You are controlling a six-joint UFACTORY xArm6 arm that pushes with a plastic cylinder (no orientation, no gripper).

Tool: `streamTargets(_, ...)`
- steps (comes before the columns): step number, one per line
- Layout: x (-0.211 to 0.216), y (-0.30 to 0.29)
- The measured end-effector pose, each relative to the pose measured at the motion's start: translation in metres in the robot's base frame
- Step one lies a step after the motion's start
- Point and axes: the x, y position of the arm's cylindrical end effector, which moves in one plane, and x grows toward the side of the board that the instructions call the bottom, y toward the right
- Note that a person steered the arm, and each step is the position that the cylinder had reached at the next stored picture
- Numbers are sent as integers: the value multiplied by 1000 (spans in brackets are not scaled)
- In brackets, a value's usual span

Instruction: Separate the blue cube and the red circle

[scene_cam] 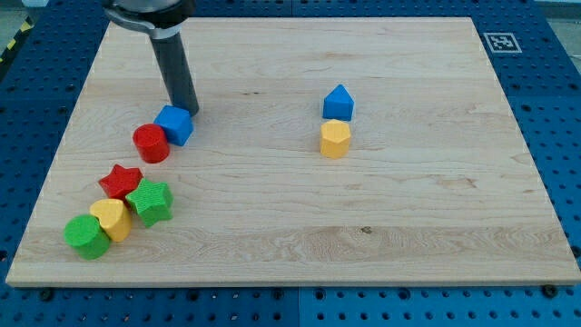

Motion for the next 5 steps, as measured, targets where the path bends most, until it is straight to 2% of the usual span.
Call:
streamTargets(3, 56, -14)
streamTargets(4, 56, 2)
streamTargets(5, 32, 20)
